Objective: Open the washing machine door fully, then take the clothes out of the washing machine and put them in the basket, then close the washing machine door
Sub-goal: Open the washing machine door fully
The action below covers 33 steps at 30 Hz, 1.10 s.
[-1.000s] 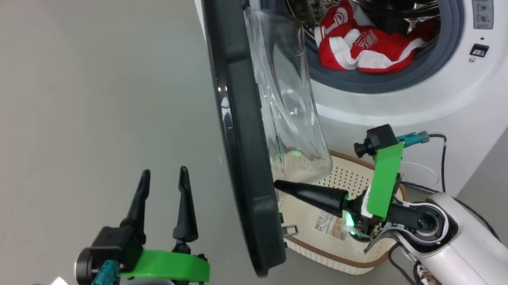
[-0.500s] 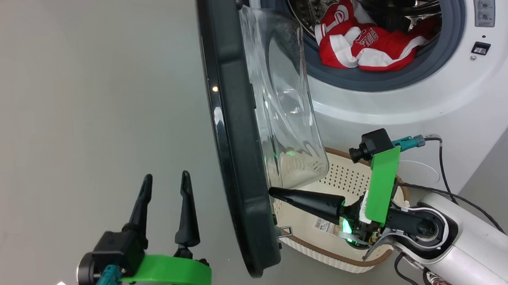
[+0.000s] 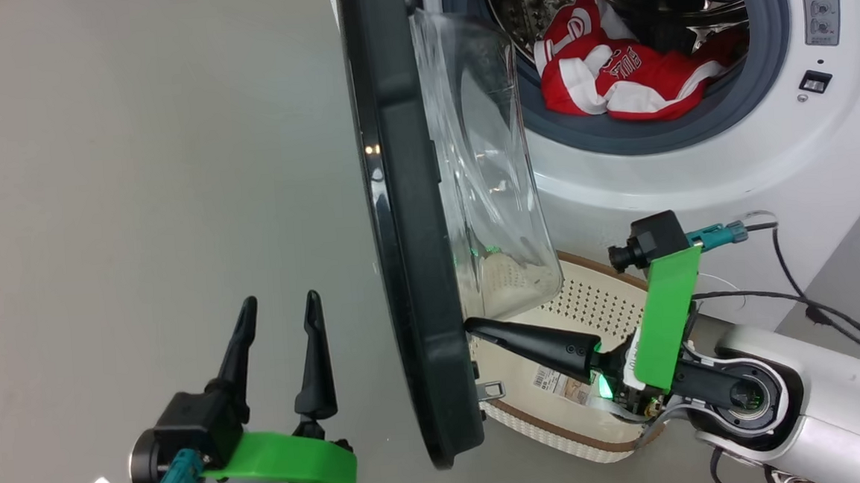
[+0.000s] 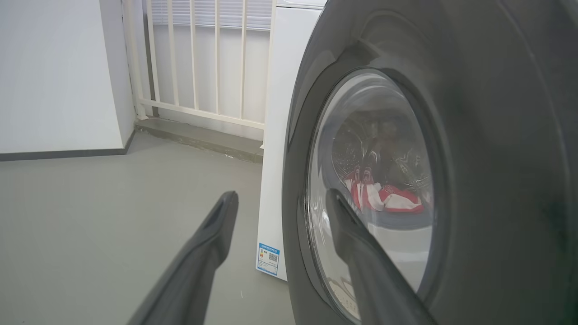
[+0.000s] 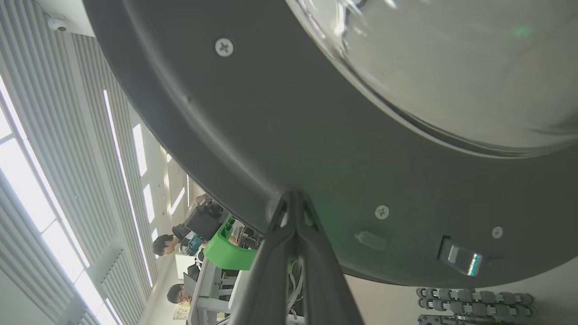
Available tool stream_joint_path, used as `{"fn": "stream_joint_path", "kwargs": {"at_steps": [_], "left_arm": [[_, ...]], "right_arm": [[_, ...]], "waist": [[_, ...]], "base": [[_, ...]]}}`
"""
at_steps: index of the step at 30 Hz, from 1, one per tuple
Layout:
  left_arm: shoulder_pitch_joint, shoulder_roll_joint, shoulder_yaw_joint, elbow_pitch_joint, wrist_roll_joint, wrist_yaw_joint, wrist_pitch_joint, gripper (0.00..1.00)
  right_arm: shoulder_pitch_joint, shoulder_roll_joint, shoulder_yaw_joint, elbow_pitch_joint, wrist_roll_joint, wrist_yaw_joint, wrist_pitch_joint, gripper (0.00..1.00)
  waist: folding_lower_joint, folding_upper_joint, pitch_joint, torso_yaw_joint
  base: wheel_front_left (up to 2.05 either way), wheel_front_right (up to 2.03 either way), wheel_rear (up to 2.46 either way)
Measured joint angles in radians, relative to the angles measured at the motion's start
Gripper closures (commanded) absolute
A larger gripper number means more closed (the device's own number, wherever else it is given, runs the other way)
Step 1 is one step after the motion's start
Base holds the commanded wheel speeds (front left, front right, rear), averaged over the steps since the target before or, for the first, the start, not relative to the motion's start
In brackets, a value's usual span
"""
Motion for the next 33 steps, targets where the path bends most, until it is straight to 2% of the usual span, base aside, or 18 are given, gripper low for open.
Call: {"fn": "stream_joint_path", "kwargs": {"at_steps": [4,6,8,10,11,13,14,15,18,19,21,23,29,33], "left_arm": [[0.000,0.001,-0.002,0.001,-0.003,0.000,0.000,0.00],[0.000,0.001,-0.003,0.001,-0.008,0.000,0.000,0.00],[0.000,0.001,-0.003,0.002,-0.008,0.000,0.000,0.00],[0.000,0.004,-0.004,0.002,-0.008,0.000,0.000,0.00],[0.000,0.005,-0.004,0.002,-0.009,0.000,0.000,0.00],[0.000,0.007,-0.004,0.002,-0.009,0.000,0.000,0.00],[0.000,0.007,-0.004,0.002,-0.009,0.000,0.000,0.00],[0.000,0.007,-0.004,0.002,-0.010,0.000,0.000,0.00],[0.000,0.010,-0.006,0.001,-0.017,0.000,0.000,0.00],[0.000,0.012,-0.006,0.000,-0.017,0.000,0.000,0.00],[0.001,0.014,-0.006,-0.001,-0.017,0.003,0.000,0.00],[0.004,0.015,-0.006,-0.005,-0.018,0.003,0.000,0.00],[0.024,0.021,-0.006,-0.020,-0.019,0.013,0.000,0.00],[0.025,0.022,-0.005,-0.032,-0.019,0.018,0.000,0.00]], "right_arm": [[-0.054,-0.049,0.095,-0.030,-0.003,0.000,-0.097,1.00],[-0.083,-0.074,0.149,-0.030,-0.040,0.000,-0.150,1.00],[-0.106,-0.090,0.188,-0.024,-0.076,0.000,-0.202,0.87],[-0.121,-0.099,0.211,-0.007,-0.123,0.000,-0.244,0.84],[-0.126,-0.100,0.220,0.007,-0.156,0.000,-0.260,0.85],[-0.130,-0.100,0.226,0.038,-0.217,0.000,-0.291,0.79],[-0.130,-0.099,0.227,0.054,-0.243,0.000,-0.305,0.75],[-0.130,-0.098,0.227,0.070,-0.269,0.000,-0.318,0.65],[-0.126,-0.083,0.229,0.134,-0.376,0.000,-0.362,0.51],[-0.123,-0.079,0.229,0.153,-0.416,0.000,-0.374,0.31],[-0.114,-0.066,0.229,0.193,-0.486,0.000,-0.398,0.18],[-0.111,-0.053,0.231,0.230,-0.550,0.000,-0.416,0.00],[-0.082,0.003,0.193,0.306,-0.688,0.000,-0.436,0.00],[-0.014,0.038,0.063,0.342,-0.839,0.001,-0.437,0.00]], "waist": [[0.0000,0.0001,-0.002,-0.001],[0.0000,0.0000,-0.003,-0.003],[0.0000,0.0000,-0.004,-0.005],[0.0000,0.0001,-0.006,-0.008],[0.0000,0.0001,-0.008,-0.009],[0.0000,0.0000,-0.010,-0.011],[0.0000,0.0000,-0.012,-0.013],[0.0000,0.0001,-0.014,-0.014],[0.0000,0.0001,-0.021,-0.017],[0.0000,0.0001,-0.023,-0.017],[0.0000,0.0001,-0.025,-0.019],[0.0000,0.0001,-0.026,-0.021],[0.0000,0.0001,-0.029,-0.032],[0.0000,0.0001,-0.028,-0.042]], "base": [[0.00,0.00,0.00],[0.00,0.00,0.00],[0.00,0.00,0.00],[0.00,0.00,0.00],[0.00,0.00,0.00],[0.00,0.00,0.00],[0.00,0.00,0.00],[0.00,0.00,0.00],[0.00,0.00,0.00],[0.00,0.00,0.00],[0.00,0.00,0.00],[0.00,0.00,0.00],[0.00,0.00,0.00],[0.00,0.00,0.00]]}}
